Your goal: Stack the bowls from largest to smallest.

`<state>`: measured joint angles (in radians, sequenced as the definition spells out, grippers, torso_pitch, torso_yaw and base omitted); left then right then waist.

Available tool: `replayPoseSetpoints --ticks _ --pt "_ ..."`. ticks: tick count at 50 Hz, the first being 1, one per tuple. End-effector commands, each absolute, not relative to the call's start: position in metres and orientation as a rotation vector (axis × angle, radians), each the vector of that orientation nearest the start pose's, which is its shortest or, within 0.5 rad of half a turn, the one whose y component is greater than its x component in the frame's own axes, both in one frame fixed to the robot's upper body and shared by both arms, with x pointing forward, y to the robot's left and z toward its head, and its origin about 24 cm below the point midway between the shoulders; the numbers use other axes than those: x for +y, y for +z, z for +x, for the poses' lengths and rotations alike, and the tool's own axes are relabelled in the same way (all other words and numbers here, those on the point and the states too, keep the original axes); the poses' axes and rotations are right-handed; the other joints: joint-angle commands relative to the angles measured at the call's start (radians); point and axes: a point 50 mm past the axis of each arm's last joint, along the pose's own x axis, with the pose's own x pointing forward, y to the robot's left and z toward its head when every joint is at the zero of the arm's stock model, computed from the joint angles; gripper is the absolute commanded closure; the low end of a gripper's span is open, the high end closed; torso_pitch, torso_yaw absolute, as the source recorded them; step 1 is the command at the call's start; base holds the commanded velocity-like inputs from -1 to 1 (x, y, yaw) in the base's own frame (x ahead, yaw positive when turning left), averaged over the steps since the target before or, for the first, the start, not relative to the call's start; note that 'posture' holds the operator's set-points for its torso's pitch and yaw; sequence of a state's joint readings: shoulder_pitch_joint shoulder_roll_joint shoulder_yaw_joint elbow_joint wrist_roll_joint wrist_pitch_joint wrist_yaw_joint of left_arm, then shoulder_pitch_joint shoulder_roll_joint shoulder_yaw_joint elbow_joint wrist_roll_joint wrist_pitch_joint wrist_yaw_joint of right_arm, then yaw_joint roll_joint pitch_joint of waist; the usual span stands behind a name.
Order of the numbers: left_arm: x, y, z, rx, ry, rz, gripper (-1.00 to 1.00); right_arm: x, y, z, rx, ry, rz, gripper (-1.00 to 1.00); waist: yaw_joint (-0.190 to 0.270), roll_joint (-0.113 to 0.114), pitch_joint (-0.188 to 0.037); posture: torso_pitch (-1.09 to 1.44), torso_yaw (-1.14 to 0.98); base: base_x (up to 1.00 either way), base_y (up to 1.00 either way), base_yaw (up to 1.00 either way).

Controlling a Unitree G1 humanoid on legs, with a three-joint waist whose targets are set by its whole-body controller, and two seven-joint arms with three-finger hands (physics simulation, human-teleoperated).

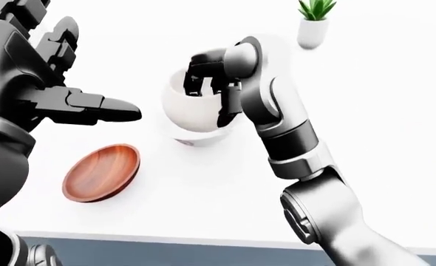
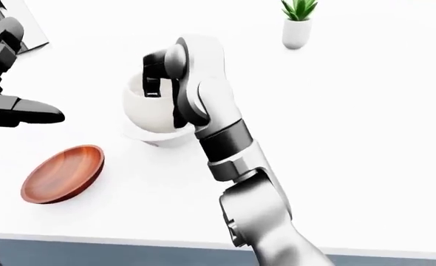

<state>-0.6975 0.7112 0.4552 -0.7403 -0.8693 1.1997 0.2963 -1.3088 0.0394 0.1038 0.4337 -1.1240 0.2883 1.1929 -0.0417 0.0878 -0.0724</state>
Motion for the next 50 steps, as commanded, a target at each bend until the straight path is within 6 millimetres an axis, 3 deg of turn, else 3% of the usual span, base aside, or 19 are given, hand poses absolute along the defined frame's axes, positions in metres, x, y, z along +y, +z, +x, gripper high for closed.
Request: replayPoseSetpoints --ticks 1,11,17,25,27,32,34,38,45,50 --pt "0.214 0.326 0.223 -0.396 0.021 0.161 -1.0 -0.004 0.316 0.349 -0.073 0.706 -1.388 0.44 0.0 0.005 -0.02 -0.21 0.0 0.0 0.0 0.0" --pt "0.215 0.323 0.224 -0.395 0.024 0.158 -1.0 -0.003 0.315 0.36 -0.126 0.645 -1.366 0.26 0.003 0.007 -0.027 -0.21 0.0 0.0 0.0 0.0" --pt "0.216 0.321 0.223 -0.392 0.027 0.155 -1.0 -0.001 0.297 0.359 -0.137 0.652 -1.35 -0.04 0.005 0.005 -0.032 -0.21 0.0 0.0 0.0 0.0" --pt "0.218 0.318 0.224 -0.39 0.031 0.152 -1.0 0.002 0.286 0.357 -0.155 0.671 -1.352 -0.18 0.005 0.005 -0.039 -0.21 0.0 0.0 0.0 0.0" --pt "0.218 0.318 0.224 -0.389 0.031 0.152 -1.0 0.001 0.29 0.357 -0.166 0.661 -1.358 -0.22 0.005 0.004 -0.038 -0.21 0.0 0.0 0.0 0.0" --pt "0.218 0.317 0.224 -0.386 0.031 0.154 -1.0 -0.009 0.324 0.346 -0.219 0.618 -1.37 -0.72 0.004 0.002 -0.035 -0.21 0.0 0.0 0.0 0.0" --pt "0.217 0.317 0.224 -0.387 0.031 0.155 -1.0 -0.012 0.333 0.342 -0.231 0.609 -1.373 -0.78 0.004 0.001 -0.032 -0.21 0.0 0.0 0.0 0.0" --pt "0.219 0.318 0.222 -0.389 0.035 0.157 -1.0 -0.025 0.355 0.322 -0.279 0.584 -1.378 -0.75 0.003 -0.002 -0.026 -0.21 0.0 0.0 0.0 0.0" --pt "0.227 0.308 0.208 -0.364 0.045 0.228 -1.0 -0.082 0.389 0.289 -0.328 0.463 -1.372 -0.75 0.005 -0.011 -0.015 -0.21 0.0 0.0 0.0 0.0" --pt "0.236 0.312 0.192 -0.365 0.059 0.291 -1.0 -0.11 0.4 0.276 -0.335 0.404 -1.337 -0.83 0.004 -0.016 -0.004 -0.21 0.0 0.0 0.0 0.0"
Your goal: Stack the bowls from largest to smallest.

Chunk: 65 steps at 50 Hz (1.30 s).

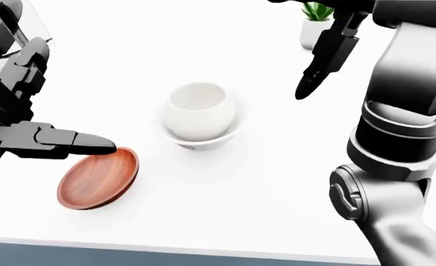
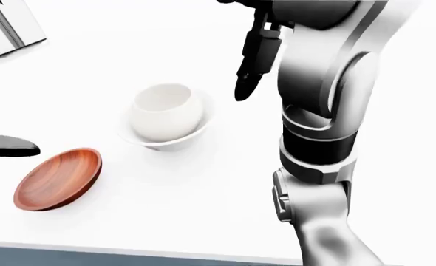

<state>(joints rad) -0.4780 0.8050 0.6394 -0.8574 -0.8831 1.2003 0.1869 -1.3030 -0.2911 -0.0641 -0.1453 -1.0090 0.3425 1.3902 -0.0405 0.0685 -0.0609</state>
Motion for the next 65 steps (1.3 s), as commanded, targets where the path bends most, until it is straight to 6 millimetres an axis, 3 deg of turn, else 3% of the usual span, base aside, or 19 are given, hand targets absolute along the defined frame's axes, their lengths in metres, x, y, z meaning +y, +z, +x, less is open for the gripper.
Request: replayPoseSetpoints --ticks 1,2,10,17,34,53,65 --pt "0.237 0.311 0.19 -0.36 0.058 0.308 -1.0 -0.114 0.399 0.275 -0.333 0.397 -1.334 -0.89 0.002 0.003 -0.014 -0.21 0.0 0.0 0.0 0.0" --pt "0.239 0.311 0.188 -0.359 0.061 0.32 -1.0 -0.117 0.398 0.275 -0.33 0.391 -1.329 -1.0 0.002 0.003 -0.013 -0.21 0.0 0.0 0.0 0.0" --pt "0.251 0.313 0.167 -0.381 0.055 0.458 -1.0 -0.136 0.392 0.275 -0.313 0.34 -1.265 -1.0 0.004 0.004 -0.011 -0.21 0.0 0.0 0.0 0.0" --pt "0.246 0.303 0.168 -0.358 0.014 0.473 -1.0 -0.146 0.388 0.274 -0.298 0.318 -1.247 -1.0 0.017 -0.002 -0.015 -0.21 0.02 0.0 0.0 0.0" --pt "0.243 0.302 0.169 -0.351 -0.002 0.49 -1.0 -0.159 0.383 0.272 -0.268 0.305 -1.244 -1.0 0.07 -0.024 -0.023 -0.21 0.11 0.0 0.0 0.0" --pt "0.244 0.298 0.168 -0.346 -0.007 0.501 -1.0 -0.162 0.383 0.269 -0.262 0.304 -1.242 -1.0 0.174 -0.048 -0.04 -0.21 0.2 0.0 0.0 0.0" --pt "0.244 0.296 0.17 -0.345 -0.007 0.498 -1.0 -0.163 0.382 0.27 -0.261 0.304 -1.238 -1.0 0.259 -0.047 -0.055 -0.21 0.26 0.0 0.0 0.0"
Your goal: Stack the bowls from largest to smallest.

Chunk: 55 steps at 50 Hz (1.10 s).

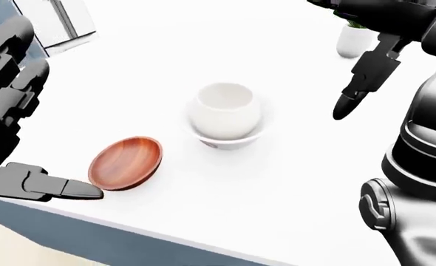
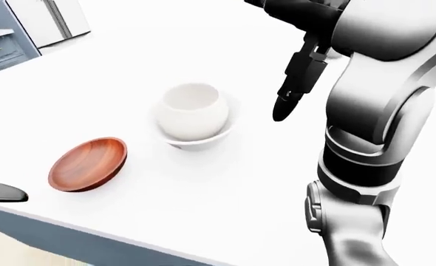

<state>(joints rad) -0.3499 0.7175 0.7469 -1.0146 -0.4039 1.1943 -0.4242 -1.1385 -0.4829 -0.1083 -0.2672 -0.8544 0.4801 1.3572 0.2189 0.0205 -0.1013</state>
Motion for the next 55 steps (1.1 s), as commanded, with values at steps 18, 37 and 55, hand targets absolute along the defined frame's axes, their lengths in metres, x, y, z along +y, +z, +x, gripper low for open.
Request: replayPoseSetpoints --ticks 18,37,55 --pt "0.242 0.296 0.171 -0.343 -0.012 0.494 -1.0 -0.164 0.378 0.271 -0.256 0.305 -1.233 -1.0 0.136 0.012 -0.032 -0.21 0.35 0.0 0.0 0.0" --pt "0.212 0.295 0.204 -0.422 0.045 0.866 -1.0 -0.168 0.376 0.271 -0.268 0.288 -1.196 -1.0 0.223 -0.009 -0.046 -0.21 0.37 0.0 0.0 0.0" --pt "0.188 0.312 0.232 -0.546 -0.05 0.83 -1.0 -0.182 0.374 0.269 -0.258 0.257 -1.171 -1.0 0.244 -0.036 -0.042 -0.21 0.32 0.0 0.0 0.0"
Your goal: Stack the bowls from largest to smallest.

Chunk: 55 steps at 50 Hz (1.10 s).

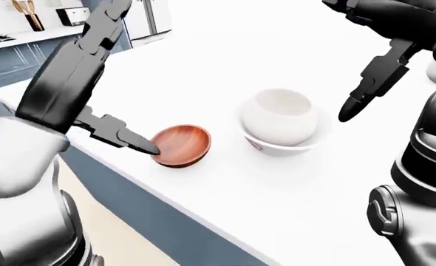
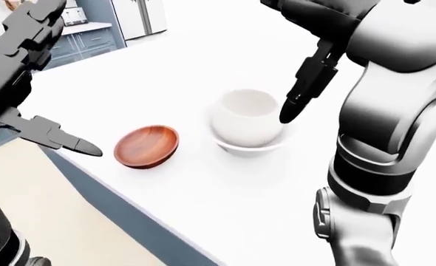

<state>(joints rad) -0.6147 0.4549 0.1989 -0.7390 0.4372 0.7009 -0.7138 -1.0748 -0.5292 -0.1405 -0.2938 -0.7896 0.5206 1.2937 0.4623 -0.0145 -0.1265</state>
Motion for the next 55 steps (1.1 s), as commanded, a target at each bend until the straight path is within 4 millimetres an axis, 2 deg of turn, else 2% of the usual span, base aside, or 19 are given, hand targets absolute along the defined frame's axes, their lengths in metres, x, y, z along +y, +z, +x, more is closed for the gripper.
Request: replayPoseSetpoints --ticks 1,8,16,19,27,35,40,55 --pt "0.187 0.312 0.233 -0.548 -0.049 0.829 -1.0 -0.183 0.374 0.269 -0.257 0.253 -1.167 -1.0 -0.001 -0.002 -0.016 -0.21 0.32 0.0 0.0 0.0" --pt "0.169 0.294 0.243 -0.476 -0.147 0.894 -1.0 -0.199 0.373 0.265 -0.245 0.218 -1.142 -1.0 -0.013 -0.009 -0.015 -0.21 0.29 0.0 0.0 0.0" --pt "0.15 0.295 0.251 -0.527 -0.156 1.083 -1.0 -0.216 0.372 0.259 -0.23 0.179 -1.116 -1.0 -0.014 -0.022 -0.012 -0.21 0.29 0.0 0.0 0.0" --pt "0.137 0.292 0.252 -0.516 -0.213 1.14 -1.0 -0.217 0.372 0.259 -0.229 0.174 -1.114 -1.0 -0.016 -0.024 -0.012 -0.21 0.29 0.0 0.0 0.0" --pt "0.122 0.284 0.25 -0.45 -0.324 1.22 -1.0 -0.222 0.374 0.256 -0.23 0.159 -1.107 -1.0 -0.014 -0.03 -0.009 -0.21 0.29 0.0 0.0 0.0" --pt "0.106 0.259 0.261 -0.387 -0.402 1.276 -1.0 -0.223 0.372 0.257 -0.232 0.153 -1.102 -1.0 -0.009 -0.035 -0.011 -0.21 0.29 0.0 0.0 0.0" --pt "0.106 0.244 0.272 -0.336 -0.411 1.294 -1.0 -0.225 0.37 0.257 -0.23 0.148 -1.098 -1.0 -0.009 -0.039 -0.013 -0.21 0.29 0.0 0.0 0.0" --pt "0.105 0.223 0.296 -0.244 -0.438 1.293 -1.0 -0.23 0.371 0.257 -0.228 0.133 -1.09 -1.0 -0.007 -0.04 -0.019 -0.21 0.29 0.0 0.0 0.0"
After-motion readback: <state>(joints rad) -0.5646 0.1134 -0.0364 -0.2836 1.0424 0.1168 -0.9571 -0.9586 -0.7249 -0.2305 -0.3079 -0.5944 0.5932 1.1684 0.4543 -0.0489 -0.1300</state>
